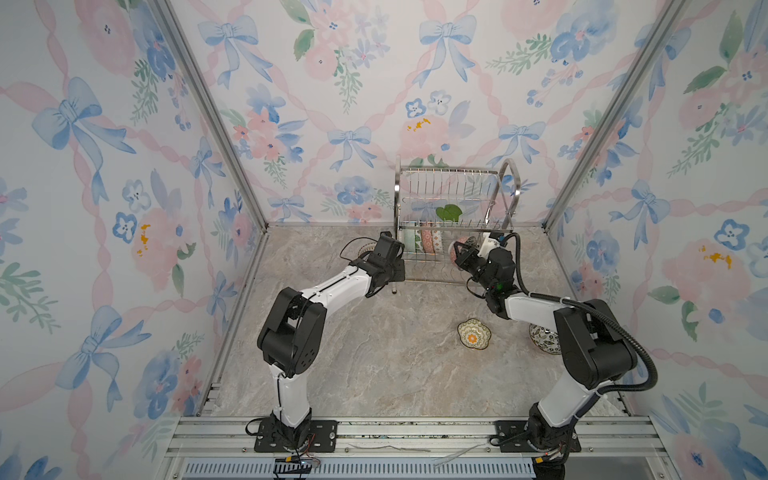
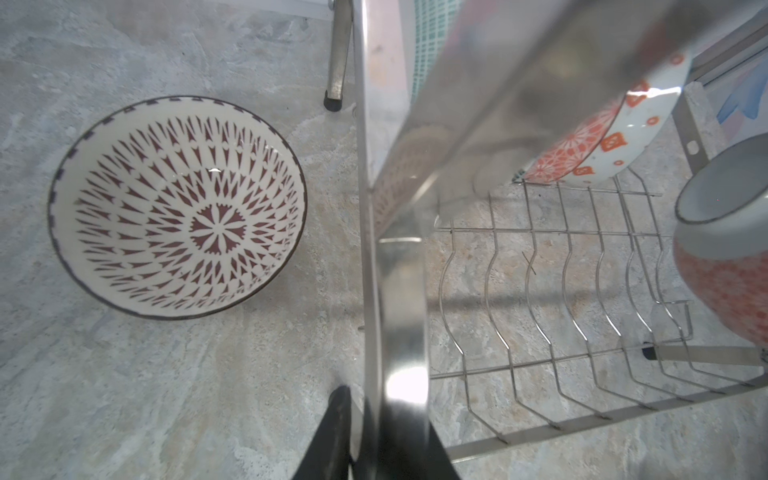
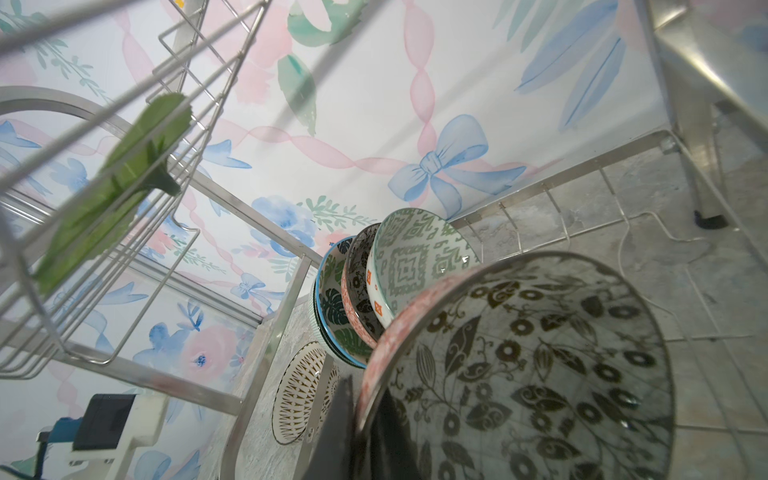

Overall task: Load the bowls into the dish rack
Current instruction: 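Lower the held bowl into the rack slot beside the green-patterned bowl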

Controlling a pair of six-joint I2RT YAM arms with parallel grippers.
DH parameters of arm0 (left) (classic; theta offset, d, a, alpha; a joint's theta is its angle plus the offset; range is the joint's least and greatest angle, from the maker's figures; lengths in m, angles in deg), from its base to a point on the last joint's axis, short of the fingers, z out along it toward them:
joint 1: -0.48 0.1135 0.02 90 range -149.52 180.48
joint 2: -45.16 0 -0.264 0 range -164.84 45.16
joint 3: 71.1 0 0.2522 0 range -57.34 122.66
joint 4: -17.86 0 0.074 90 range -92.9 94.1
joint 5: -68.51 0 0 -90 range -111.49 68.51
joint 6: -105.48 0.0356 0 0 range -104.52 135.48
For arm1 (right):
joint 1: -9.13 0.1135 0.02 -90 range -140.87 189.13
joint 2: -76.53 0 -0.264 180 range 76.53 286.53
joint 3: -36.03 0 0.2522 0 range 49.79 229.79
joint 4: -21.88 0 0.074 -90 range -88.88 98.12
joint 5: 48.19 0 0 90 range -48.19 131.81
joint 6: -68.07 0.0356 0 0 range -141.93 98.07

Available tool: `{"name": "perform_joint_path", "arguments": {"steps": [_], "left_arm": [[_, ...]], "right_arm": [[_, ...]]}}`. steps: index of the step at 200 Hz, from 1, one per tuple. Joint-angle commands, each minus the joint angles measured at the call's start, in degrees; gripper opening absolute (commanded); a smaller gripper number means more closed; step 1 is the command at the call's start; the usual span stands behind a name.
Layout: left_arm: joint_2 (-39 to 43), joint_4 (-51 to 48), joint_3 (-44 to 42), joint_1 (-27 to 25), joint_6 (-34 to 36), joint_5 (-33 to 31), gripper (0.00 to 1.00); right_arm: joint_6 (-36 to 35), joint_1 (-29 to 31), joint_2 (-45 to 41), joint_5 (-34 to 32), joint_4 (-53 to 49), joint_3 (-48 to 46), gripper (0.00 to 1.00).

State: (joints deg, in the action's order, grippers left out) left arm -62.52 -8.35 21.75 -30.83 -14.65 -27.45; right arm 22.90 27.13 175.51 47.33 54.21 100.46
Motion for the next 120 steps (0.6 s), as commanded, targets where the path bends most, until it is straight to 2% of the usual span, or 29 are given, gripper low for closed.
{"name": "perform_joint_path", "arguments": {"steps": [1, 82, 120], "left_arm": [[0.8, -4.1, -0.3, 0.5, 1.4, 0.0, 0.23], [0.1, -4.2, 1.5, -1.0, 1.0, 0.8, 0.20], [0.6, -4.2, 1.5, -0.9, 1.4, 0.7, 0.19]], "right_arm": [[-0.7, 2.0, 0.2, -0.3, 4.7, 1.9, 0.00], [1.5, 7.2, 6.3, 9.1, 15.0, 2.4, 0.00], [5.7, 7.9, 11.4, 12.6, 21.4, 4.8, 0.00]]}}
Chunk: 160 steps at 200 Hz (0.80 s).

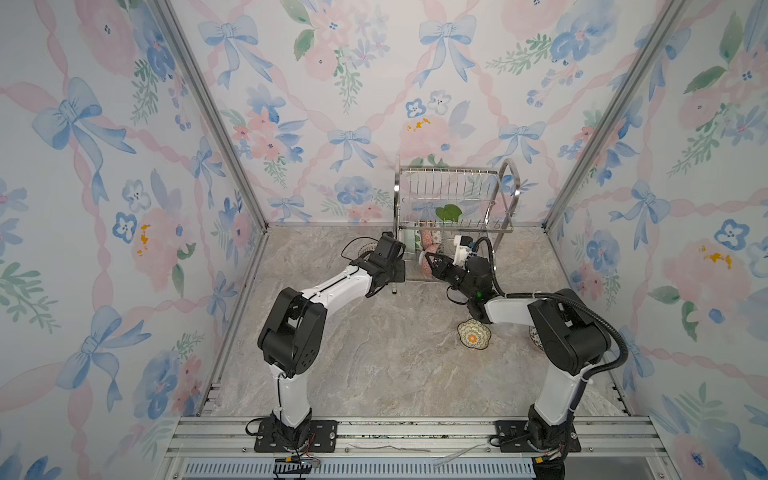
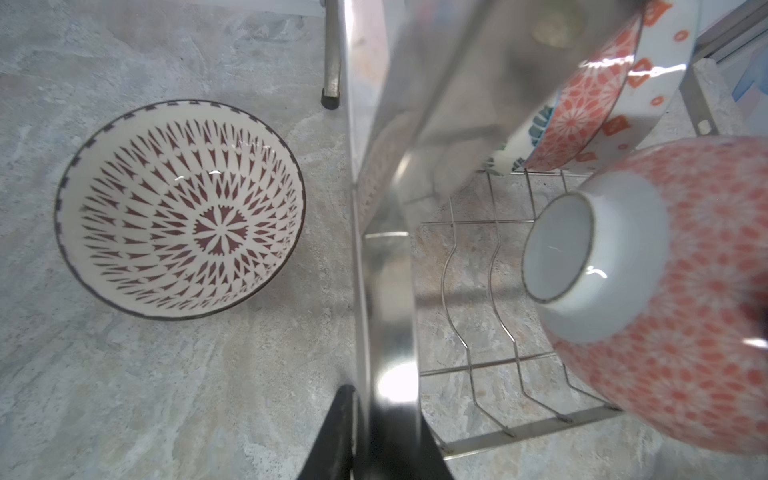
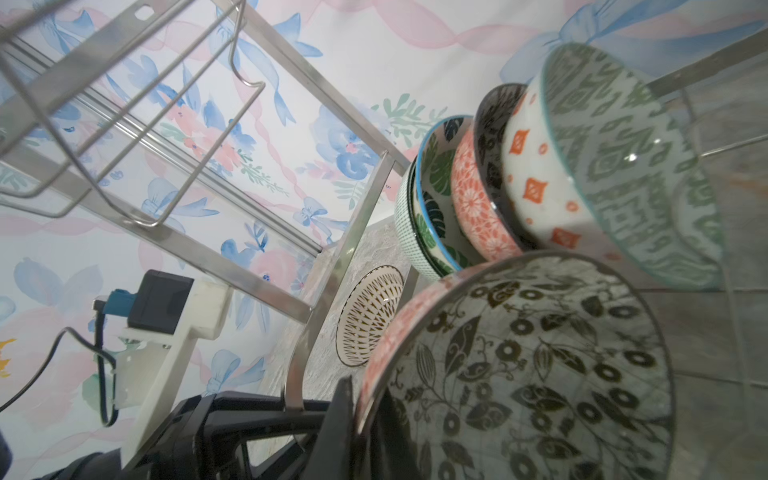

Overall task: Load the bowls into the dish rack
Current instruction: 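Lower the held bowl into the rack slot beside the green-patterned bowl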

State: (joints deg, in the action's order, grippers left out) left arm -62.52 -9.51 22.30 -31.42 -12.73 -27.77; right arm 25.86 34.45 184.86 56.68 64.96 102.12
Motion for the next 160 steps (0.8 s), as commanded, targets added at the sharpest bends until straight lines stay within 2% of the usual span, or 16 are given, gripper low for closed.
{"name": "perform_joint_path", "arguments": {"steps": [1, 50, 160], "left_arm": [[0.6, -3.0, 0.9, -0.3, -0.5, 1.0, 0.19], [0.9, -3.0, 0.8, -0.2, -0.6, 1.3, 0.18], [4.7, -2.9, 0.0, 1.6, -2.9, 5.6, 0.17]], "right_arm": [[2.8, 0.6, 2.2, 3.3, 10.8, 3.2, 0.00], [8.1, 1.4, 7.4, 5.2, 17.6, 5.0, 0.00], [12.7, 3.3, 12.5, 4.3, 23.6, 6.6, 0.00]]}}
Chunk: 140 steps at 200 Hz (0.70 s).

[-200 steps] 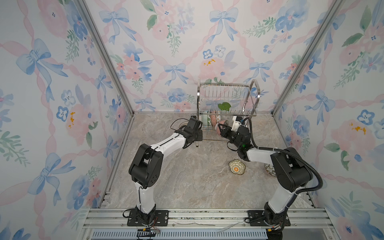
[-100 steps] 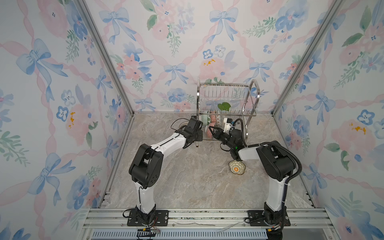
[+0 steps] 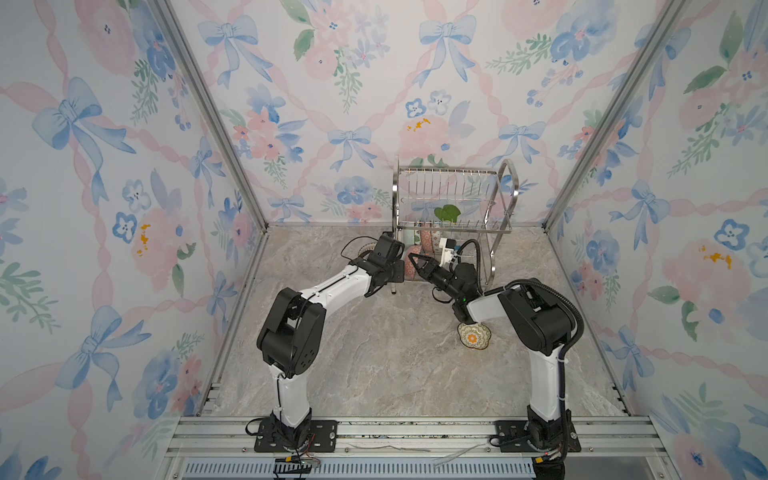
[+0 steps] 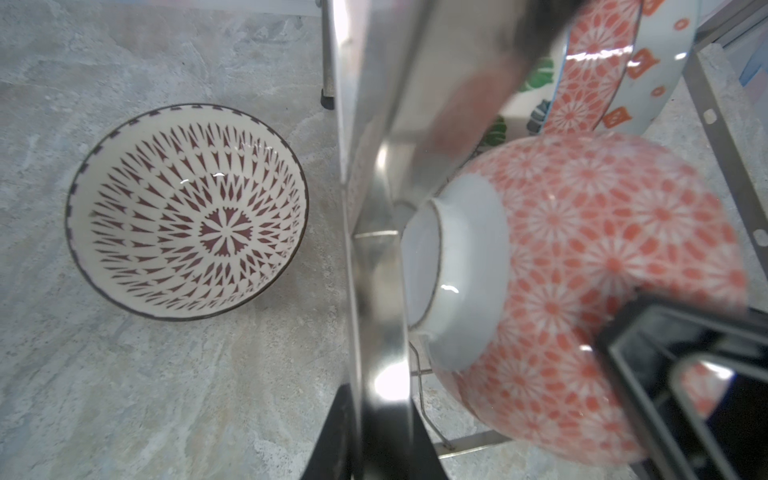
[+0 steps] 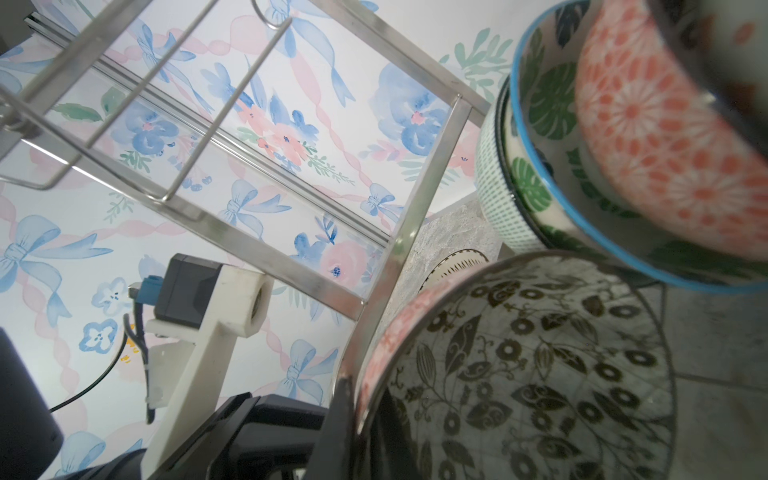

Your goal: Load the bowls into the dish rack

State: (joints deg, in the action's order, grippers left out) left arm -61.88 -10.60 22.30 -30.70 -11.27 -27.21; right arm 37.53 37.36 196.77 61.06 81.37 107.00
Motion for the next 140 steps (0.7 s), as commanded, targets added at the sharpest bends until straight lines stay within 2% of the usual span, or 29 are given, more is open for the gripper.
{"name": "perform_joint_path", "arguments": {"steps": [1, 18, 44, 93, 140], "left_arm": [[4.2, -1.8, 0.0, 0.8, -4.4, 5.0, 0.17], [5.2, -1.9, -0.2, 1.1, -4.9, 5.6, 0.21], [6.9, -1.8, -0.1, 1.8, -5.8, 7.4, 0.38], [10.5, -1.8, -0.5, 3.0, -7.3, 10.2, 0.42], [14.9, -1.8, -5.3, 4.0, -7.4, 10.2, 0.48]], "right_arm": [[1.0, 0.3, 0.5, -0.1, 7.2, 1.8, 0.00], [1.0, 0.2, 0.5, 0.2, 7.2, 1.8, 0.00], [0.9, 0.2, 0.0, 0.4, 7.2, 1.9, 0.00], [1.5, 0.4, -0.6, 0.6, 7.2, 2.7, 0.00], [1.9, 1.3, -0.3, 1.1, 7.2, 3.9, 0.00]]}}
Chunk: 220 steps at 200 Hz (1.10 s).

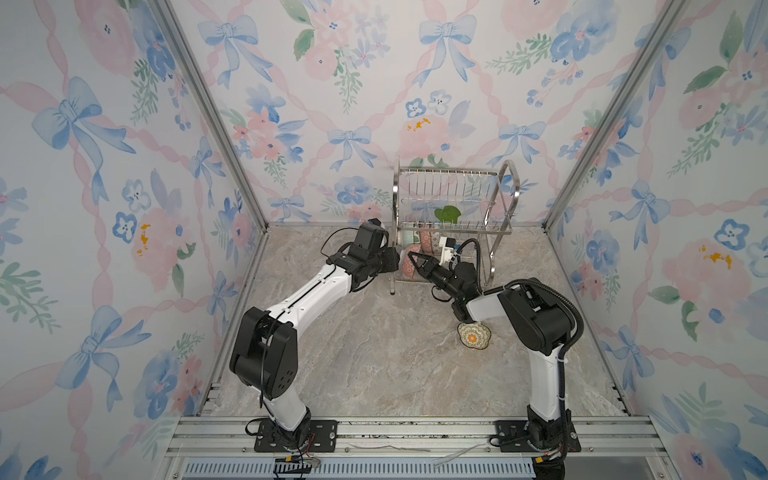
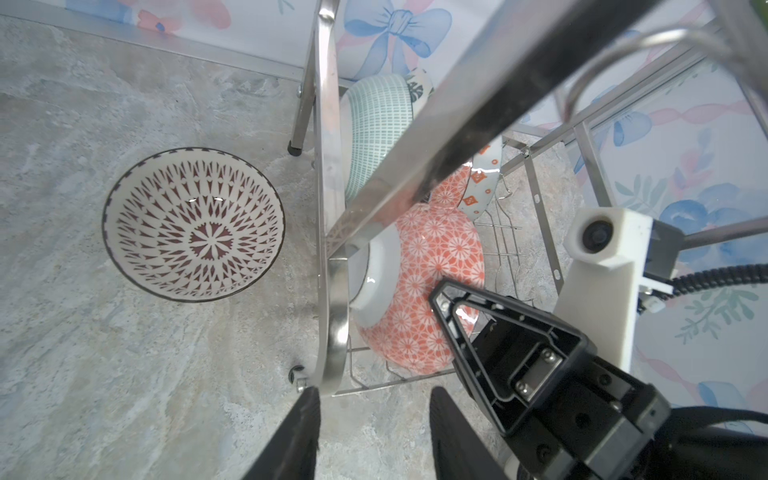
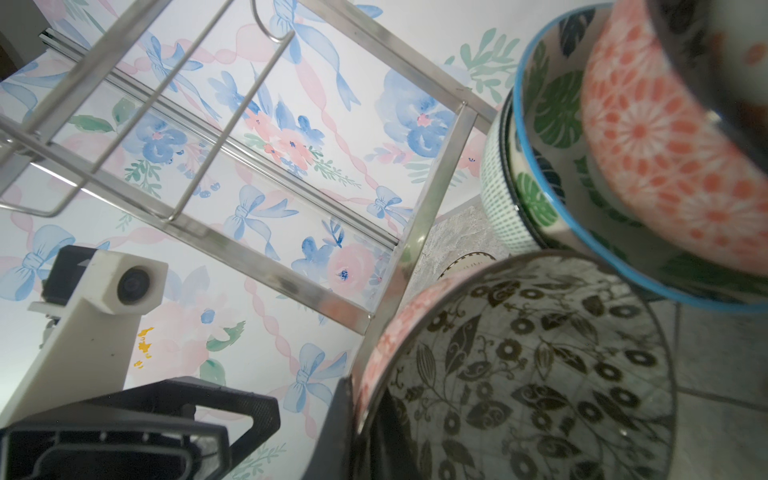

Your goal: Load the bowls into the dish rack

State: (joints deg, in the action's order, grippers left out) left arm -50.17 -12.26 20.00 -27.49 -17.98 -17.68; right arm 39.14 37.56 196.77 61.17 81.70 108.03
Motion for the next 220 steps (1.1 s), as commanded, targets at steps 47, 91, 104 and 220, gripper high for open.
{"name": "perform_joint_path", "arguments": {"steps": [47, 91, 104, 220], "left_arm": [[7.3, -0.1, -7.5, 2.6, -0.7, 0.2, 0.57], [9.0, -0.1, -8.9, 3.4, -0.5, 0.3, 0.71], [9.2, -0.1, -9.1, 3.5, -0.5, 0.2, 0.75], [10.6, -0.1, -9.4, 4.0, 0.1, -0.7, 0.98]], "right_arm": [[0.9, 1.7, 1.1, 0.6, 6.8, 3.3, 0.00], [1.0, 2.0, 2.2, 0.4, 6.8, 2.5, 0.00], [0.9, 2.0, 2.4, 0.7, 6.8, 2.3, 0.00], [-0.3, -0.8, 2.5, 2.7, 3.9, 0.2, 0.03]]}}
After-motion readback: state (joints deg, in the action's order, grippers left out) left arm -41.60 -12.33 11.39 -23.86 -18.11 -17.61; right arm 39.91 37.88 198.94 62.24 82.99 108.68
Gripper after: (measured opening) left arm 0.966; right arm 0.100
